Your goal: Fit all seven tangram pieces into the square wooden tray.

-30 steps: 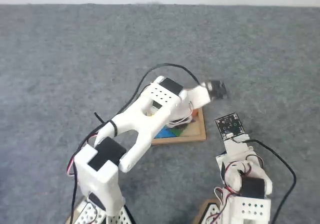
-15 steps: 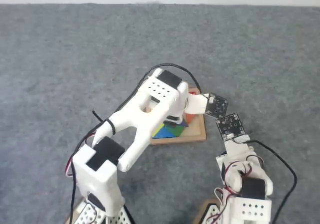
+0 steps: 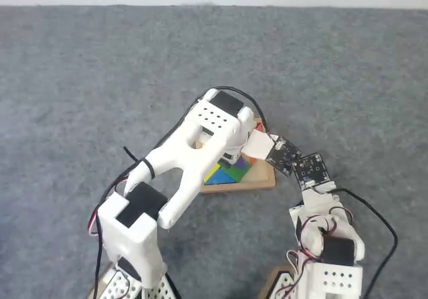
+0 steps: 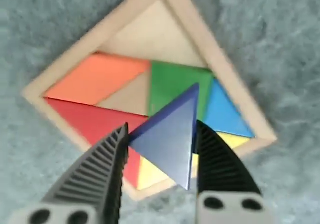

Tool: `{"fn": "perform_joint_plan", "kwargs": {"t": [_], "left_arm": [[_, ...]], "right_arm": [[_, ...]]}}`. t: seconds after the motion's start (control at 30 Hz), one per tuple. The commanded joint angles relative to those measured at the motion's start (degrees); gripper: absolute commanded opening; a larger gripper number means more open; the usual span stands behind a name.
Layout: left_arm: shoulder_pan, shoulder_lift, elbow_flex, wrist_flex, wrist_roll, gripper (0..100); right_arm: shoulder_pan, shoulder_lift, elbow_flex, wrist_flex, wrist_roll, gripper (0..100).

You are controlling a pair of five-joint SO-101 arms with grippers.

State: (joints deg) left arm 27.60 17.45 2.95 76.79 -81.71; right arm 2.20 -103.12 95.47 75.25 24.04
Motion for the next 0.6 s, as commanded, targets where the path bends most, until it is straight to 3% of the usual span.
{"fn": "perform_joint_plan", "kwargs": {"t": [0.0, 0.1, 0.33, 0.57], "left_arm": [[-1.6, -0.4, -2.5, -8.8, 7.7, 7], [-2.7, 3.0, -3.2, -12.2, 10.2, 7], [-2.7, 8.8, -10.7, -2.5, 7.2, 7], [-2.3, 8.8, -10.7, -0.7, 5.8, 8]], "right_arm": [[-0.5, -0.7, 1.0, 0.1, 0.6, 0.8], [-0.5, -0.7, 1.0, 0.1, 0.6, 0.8], [-0.5, -0.7, 1.0, 0.1, 0.6, 0.8], [-0.5, -0.7, 1.0, 0.1, 0.6, 0.8]]}}
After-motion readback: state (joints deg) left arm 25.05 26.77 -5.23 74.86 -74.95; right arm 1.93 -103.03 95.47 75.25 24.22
